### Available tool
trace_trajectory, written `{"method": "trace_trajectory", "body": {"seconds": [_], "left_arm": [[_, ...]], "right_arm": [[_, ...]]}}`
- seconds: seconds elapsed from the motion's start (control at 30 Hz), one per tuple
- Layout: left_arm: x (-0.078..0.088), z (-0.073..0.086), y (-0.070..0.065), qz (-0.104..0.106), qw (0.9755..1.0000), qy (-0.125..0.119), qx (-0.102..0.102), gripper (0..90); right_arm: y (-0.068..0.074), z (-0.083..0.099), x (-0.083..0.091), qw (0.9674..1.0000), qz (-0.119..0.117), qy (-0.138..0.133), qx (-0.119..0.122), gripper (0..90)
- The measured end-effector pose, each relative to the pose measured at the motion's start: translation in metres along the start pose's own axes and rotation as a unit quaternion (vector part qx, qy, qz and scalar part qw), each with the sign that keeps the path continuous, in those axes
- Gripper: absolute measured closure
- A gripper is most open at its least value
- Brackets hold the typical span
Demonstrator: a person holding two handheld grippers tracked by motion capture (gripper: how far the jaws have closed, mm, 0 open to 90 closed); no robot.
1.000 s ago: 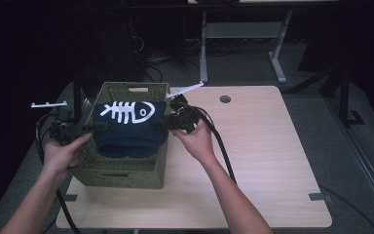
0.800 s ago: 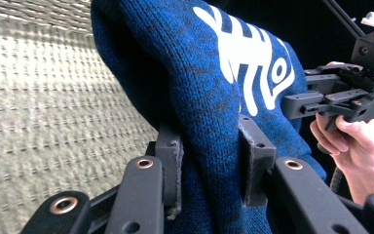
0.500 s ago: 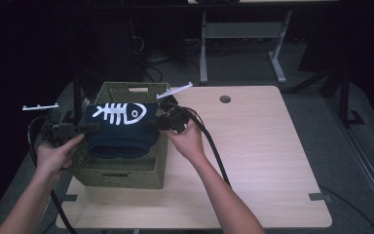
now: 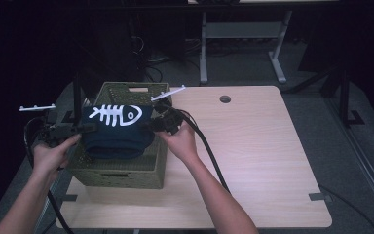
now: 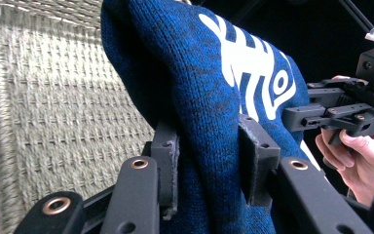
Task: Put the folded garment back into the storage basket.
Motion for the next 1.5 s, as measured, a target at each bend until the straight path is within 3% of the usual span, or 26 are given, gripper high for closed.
{"method": "trace_trajectory", "body": {"seconds": [0.43, 0.77, 0.83, 0.93, 1.0, 1.2, 1.3, 1.5], "left_arm": [[-0.007, 0.004, 0.017, -0.041, 0.9989, 0.019, -0.012, 61.7], [-0.016, 0.013, 0.026, -0.075, 0.9953, 0.051, -0.034, 61.8], [-0.020, 0.016, 0.029, -0.089, 0.9930, 0.063, -0.046, 61.8], [-0.022, 0.018, 0.030, -0.094, 0.9915, 0.072, -0.055, 61.8], [-0.023, 0.018, 0.031, -0.089, 0.9918, 0.072, -0.058, 60.3], [-0.020, 0.017, 0.035, -0.099, 0.9916, 0.064, -0.053, 60.8], [-0.021, 0.017, 0.037, -0.108, 0.9902, 0.066, -0.058, 58.3], [-0.017, 0.014, 0.037, -0.108, 0.9912, 0.047, -0.060, 58.1]], "right_arm": [[-0.009, 0.011, -0.020, 0.9998, 0.010, 0.016, -0.010, 70.5], [-0.015, 0.024, -0.030, 0.9990, 0.022, 0.037, -0.009, 70.2], [-0.016, 0.027, -0.032, 0.9986, 0.028, 0.043, -0.009, 69.9], [-0.017, 0.030, -0.033, 0.9980, 0.038, 0.051, 0.000, 69.6], [-0.018, 0.032, -0.034, 0.9974, 0.046, 0.054, 0.006, 69.6], [-0.018, 0.036, -0.036, 0.9966, 0.054, 0.060, 0.017, 68.4], [-0.017, 0.039, -0.039, 0.9950, 0.065, 0.072, 0.025, 60.6], [-0.015, 0.028, -0.031, 0.9897, 0.106, 0.065, 0.071, 46.7]]}}
Point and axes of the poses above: each handheld gripper's, and its own axes: x roughly backward along the jaws, z roughly out of its underside, y roughly to its left, the point moved 8 cm from there along -x, roughly forward along the jaws, and after that the axes turned 6 degrees about -y, right-handed, at the moved point
